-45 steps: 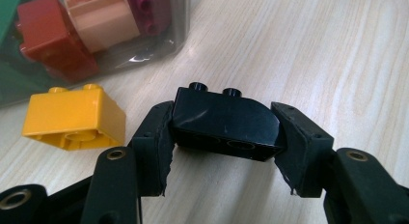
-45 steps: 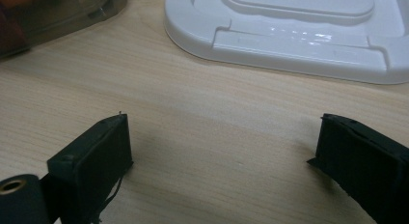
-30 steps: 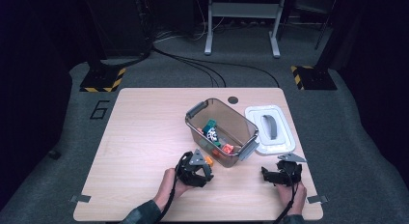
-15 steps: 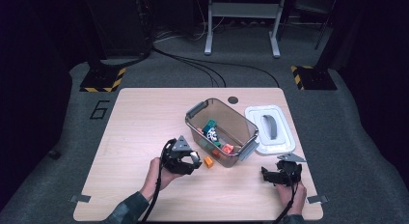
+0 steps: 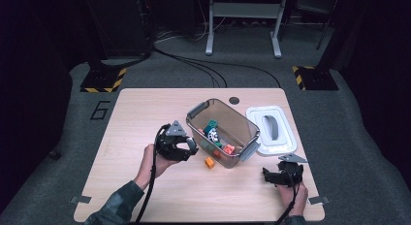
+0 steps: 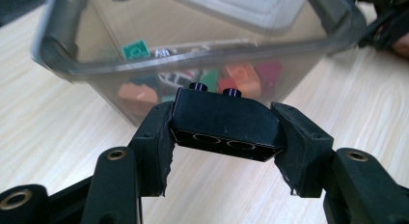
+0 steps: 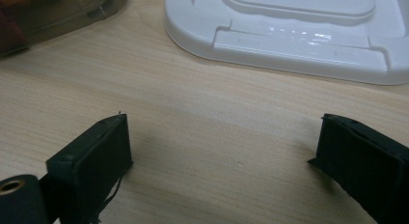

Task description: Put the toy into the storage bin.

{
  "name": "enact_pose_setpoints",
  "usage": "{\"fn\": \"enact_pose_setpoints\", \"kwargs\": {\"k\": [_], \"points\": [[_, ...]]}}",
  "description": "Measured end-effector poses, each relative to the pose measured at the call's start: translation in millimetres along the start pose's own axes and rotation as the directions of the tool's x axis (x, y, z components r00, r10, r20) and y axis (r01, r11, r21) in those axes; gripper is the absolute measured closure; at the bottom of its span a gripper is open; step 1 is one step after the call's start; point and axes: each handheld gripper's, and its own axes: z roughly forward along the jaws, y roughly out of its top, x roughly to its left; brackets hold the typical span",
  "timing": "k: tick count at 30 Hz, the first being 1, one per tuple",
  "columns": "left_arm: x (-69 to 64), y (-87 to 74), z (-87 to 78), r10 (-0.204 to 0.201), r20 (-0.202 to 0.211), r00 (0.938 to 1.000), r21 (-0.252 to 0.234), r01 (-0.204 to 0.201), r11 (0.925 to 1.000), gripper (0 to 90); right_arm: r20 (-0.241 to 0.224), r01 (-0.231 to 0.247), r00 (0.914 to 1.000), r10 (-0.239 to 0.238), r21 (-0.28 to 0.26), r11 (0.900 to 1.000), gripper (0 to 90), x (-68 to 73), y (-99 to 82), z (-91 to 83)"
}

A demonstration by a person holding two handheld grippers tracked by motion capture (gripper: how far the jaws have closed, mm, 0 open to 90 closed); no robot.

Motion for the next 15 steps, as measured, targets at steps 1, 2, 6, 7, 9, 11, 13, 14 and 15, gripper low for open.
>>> {"fn": "enact_pose_setpoints", "kwargs": {"k": [1, 2, 6, 7, 9, 11, 13, 14, 15], "points": [[1.1, 2.4, -1.1, 0.002, -0.004, 1.0, -0.001, -0.002, 1.0, 44.0, -0.001, 0.005, 1.0, -0.005, 0.001, 1.0, 4.3, -0.2, -0.1, 0.0], [3.0, 6.3, -2.5, -0.001, -0.004, 1.0, -0.009, 0.001, 1.0, 44.0, 0.0, 0.0, 1.0, 0.0, 0.0, 1.0, 4.3, 0.0, 0.0, 0.0], [6.8, 22.2, -7.1, 0.011, -0.011, 0.9999, -0.021, -0.011, 0.9997, 44.0, 0.0, 0.0, 1.0, 0.0, 0.0, 1.0, 4.4, -0.1, 0.0, 0.0], [6.9, 25.2, -7.7, 0.008, -0.013, 0.9999, -0.023, -0.008, 0.9997, 44.0, -0.001, -0.001, 1.0, 0.001, -0.001, 1.0, 4.4, -0.1, 0.0, 0.0], [9.2, 34.3, -8.1, 0.014, -0.021, 0.9997, -0.028, -0.014, 0.9995, 44.0, -0.002, -0.001, 1.0, 0.001, -0.001, 1.0, 4.4, -0.3, -0.1, -0.1], [10.6, 41.8, -6.9, 0.01, -0.02, 0.9998, -0.029, -0.01, 0.9995, 43.9, -0.001, -0.001, 1.0, 0.001, -0.001, 1.0, 4.4, -0.2, -0.1, -0.1], [10.7, 50.9, -5.0, 0.02, -0.022, 0.9996, -0.029, -0.02, 0.9994, 43.9, -0.002, -0.001, 1.0, 0.001, -0.001, 1.0, 4.4, -0.5, -0.1, -0.2], [10.5, 54.5, -3.7, 0.026, -0.023, 0.9994, -0.029, -0.026, 0.9992, 43.9, -0.001, 0.002, 1.0, -0.002, 0.0, 1.0, 4.4, -0.6, -0.1, -0.1], [9.9, 56.9, -2.4, 0.026, -0.022, 0.9994, -0.026, -0.026, 0.9993, 43.9, -0.002, -0.001, 1.0, 0.001, -0.002, 1.0, 4.4, -0.4, -0.1, -0.1]]}}
